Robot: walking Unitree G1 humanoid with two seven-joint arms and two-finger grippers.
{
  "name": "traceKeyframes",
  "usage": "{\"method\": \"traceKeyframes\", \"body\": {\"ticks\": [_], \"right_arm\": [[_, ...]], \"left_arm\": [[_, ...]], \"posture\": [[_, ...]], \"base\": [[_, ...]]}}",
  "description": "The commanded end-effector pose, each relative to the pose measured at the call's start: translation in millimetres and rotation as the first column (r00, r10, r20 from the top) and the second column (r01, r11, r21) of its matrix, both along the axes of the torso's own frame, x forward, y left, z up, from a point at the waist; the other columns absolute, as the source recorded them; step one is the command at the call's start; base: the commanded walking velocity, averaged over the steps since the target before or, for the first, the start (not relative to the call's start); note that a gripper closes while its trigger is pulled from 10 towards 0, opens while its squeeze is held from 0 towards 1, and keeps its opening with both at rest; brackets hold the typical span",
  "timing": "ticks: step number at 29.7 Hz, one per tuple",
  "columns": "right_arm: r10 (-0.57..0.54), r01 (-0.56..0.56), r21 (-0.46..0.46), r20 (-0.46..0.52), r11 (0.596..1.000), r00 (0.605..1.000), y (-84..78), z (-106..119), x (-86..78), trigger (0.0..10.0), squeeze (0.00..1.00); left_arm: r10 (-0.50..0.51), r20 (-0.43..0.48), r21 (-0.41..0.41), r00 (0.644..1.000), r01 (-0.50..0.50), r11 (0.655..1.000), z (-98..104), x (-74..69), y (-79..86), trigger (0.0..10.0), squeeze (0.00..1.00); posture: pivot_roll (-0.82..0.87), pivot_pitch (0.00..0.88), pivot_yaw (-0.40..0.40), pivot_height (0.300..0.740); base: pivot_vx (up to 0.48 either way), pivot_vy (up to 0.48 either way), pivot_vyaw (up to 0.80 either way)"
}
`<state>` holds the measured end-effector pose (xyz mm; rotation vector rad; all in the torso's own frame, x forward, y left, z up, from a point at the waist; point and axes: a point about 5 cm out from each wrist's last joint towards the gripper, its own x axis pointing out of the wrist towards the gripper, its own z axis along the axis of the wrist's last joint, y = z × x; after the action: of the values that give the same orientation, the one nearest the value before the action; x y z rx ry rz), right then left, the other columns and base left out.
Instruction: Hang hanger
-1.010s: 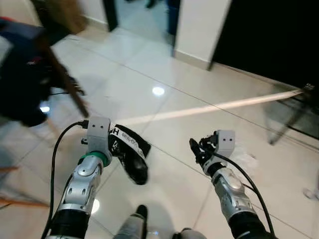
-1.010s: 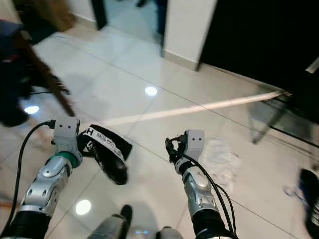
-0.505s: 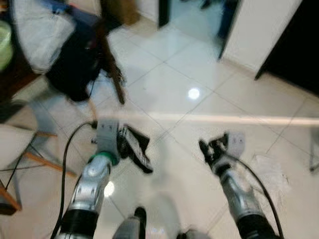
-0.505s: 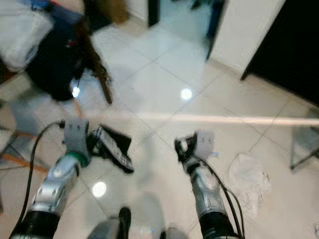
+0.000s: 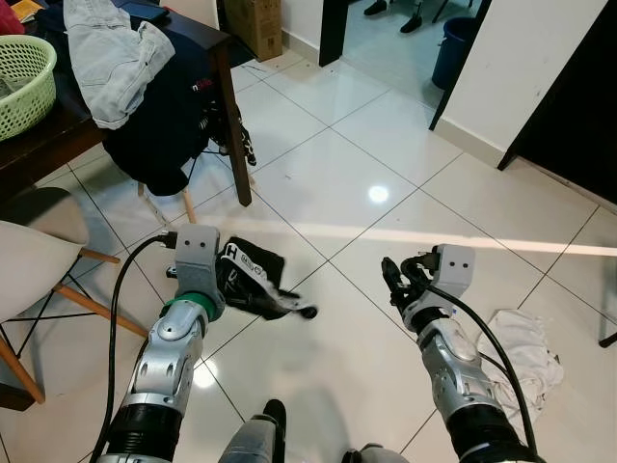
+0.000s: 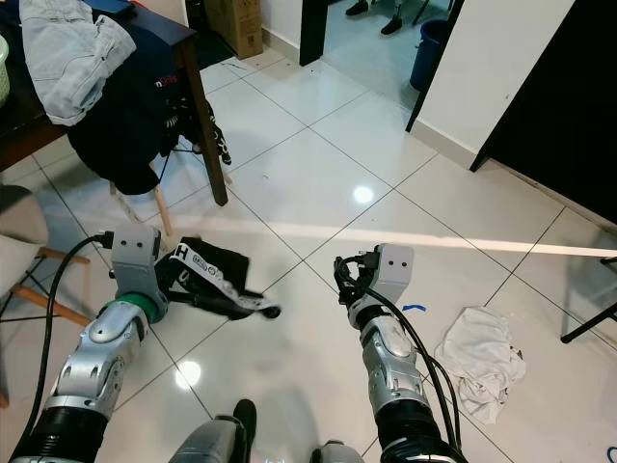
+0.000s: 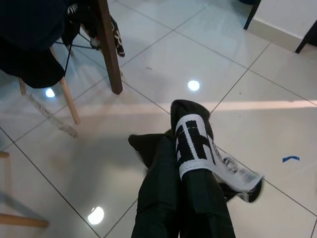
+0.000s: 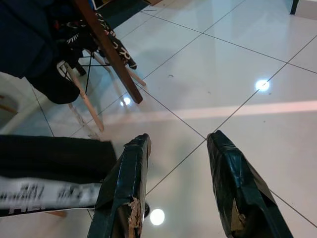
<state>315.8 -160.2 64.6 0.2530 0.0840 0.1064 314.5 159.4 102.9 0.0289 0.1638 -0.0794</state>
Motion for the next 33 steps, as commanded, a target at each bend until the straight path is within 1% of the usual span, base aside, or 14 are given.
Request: {"method": "traceKeyframes", "body": {"ticks": [1,4,6,10,14,23,30,33], "right_arm": [[-0.001,0.001,0.006,-0.013,1.0,1.0,-1.2,-5,-4.4,10.0,0.0],[0.004,-0.004,0.021,0.002,1.0,1.0,1.3,-3,-3.5,10.0,0.0],[0.002,-0.003,0.039,0.027,0.999,1.0,3.3,3,-1.0,10.0,0.0],[0.0,-0.001,0.044,0.036,0.999,0.999,3.7,5,0.3,10.0,0.0],[-0.003,0.001,0.05,0.052,0.999,0.999,3.7,9,2.2,10.0,0.0],[-0.01,0.006,0.059,0.066,0.998,0.998,3.2,12,2.4,10.0,0.0],[-0.015,0.006,0.087,0.103,0.996,0.995,5.2,20,4.0,10.0,0.0],[-0.016,0.006,0.09,0.106,0.996,0.994,5.3,20,4.1,10.0,0.0]], "left_arm": [[0.002,0.0,-0.002,1.0,-0.002,1.0,-1,-2.0,1.8,10.0,0.0],[0.012,0.022,-0.002,1.0,-0.012,1.0,2,-1.1,4.5,10.0,0.0],[0.017,0.062,-0.01,0.998,-0.016,1.0,10,1.0,6.2,10.0,0.0],[0.016,0.075,-0.01,0.997,-0.016,1.0,13,2.0,6.5,10.0,0.0],[0.005,0.102,-0.002,0.995,-0.005,1.0,20,4.4,5.6,10.0,0.0],[-0.001,0.112,0.0,0.994,0.001,1.0,23,5.0,5.6,10.0,0.0],[0.0,0.148,0.008,0.989,-0.001,1.0,33,8.1,7.0,10.0,0.0],[0.001,0.153,0.009,0.988,-0.002,1.0,34,8.3,7.3,10.0,0.0]], "posture": [[0.09,0.089,0.065,0.74],[0.1,0.087,0.066,0.74],[0.1,0.091,0.066,0.74],[0.1,0.092,0.066,0.74],[0.1,0.095,0.066,0.74],[0.1,0.097,0.073,0.74],[0.1,0.102,0.074,0.74],[0.1,0.102,0.074,0.74]], "base": [[0.0,0.0,0.0],[0.0,0.0,0.0],[0.0,0.0,0.0],[0.0,0.0,0.0],[0.244,0.0,0.0],[0.26,0.0,0.0],[0.273,0.0,0.0],[0.277,0.0,0.0]]}}
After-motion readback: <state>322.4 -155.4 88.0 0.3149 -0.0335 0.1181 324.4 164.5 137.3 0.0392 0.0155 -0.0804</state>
